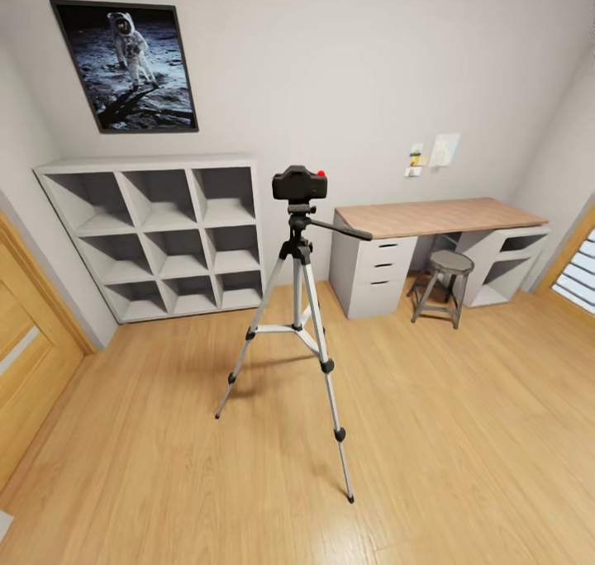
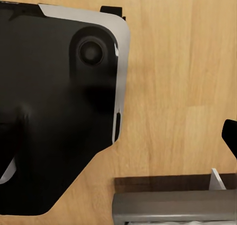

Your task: Attach the digital camera to the camera tripod in the bedroom.

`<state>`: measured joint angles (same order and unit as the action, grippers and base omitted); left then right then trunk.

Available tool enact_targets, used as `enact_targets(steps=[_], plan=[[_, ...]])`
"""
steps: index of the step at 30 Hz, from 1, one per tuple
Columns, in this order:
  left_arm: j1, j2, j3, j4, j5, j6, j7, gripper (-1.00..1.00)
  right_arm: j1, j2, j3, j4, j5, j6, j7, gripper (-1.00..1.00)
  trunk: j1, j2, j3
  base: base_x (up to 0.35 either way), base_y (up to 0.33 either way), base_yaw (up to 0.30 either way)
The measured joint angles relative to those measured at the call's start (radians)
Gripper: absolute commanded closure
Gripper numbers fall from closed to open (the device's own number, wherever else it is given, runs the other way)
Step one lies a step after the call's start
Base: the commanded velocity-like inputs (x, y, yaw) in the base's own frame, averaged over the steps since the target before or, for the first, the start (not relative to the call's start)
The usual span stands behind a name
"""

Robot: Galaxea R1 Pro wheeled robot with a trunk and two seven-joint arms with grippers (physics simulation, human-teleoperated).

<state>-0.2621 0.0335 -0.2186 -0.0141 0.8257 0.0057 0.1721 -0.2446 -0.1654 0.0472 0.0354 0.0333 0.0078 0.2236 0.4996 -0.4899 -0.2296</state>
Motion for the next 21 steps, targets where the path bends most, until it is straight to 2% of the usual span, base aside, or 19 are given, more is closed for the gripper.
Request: enact_targets(steps=[21], plan=[[0.000,0.000,0.000,0.000,-0.001,0.000,0.000,-1.00,0.010,-0.002,0.000,-0.001,0.000,-0.003,-0.024,-1.00,0.000,0.000,0.034,0.000,0.000,0.000]])
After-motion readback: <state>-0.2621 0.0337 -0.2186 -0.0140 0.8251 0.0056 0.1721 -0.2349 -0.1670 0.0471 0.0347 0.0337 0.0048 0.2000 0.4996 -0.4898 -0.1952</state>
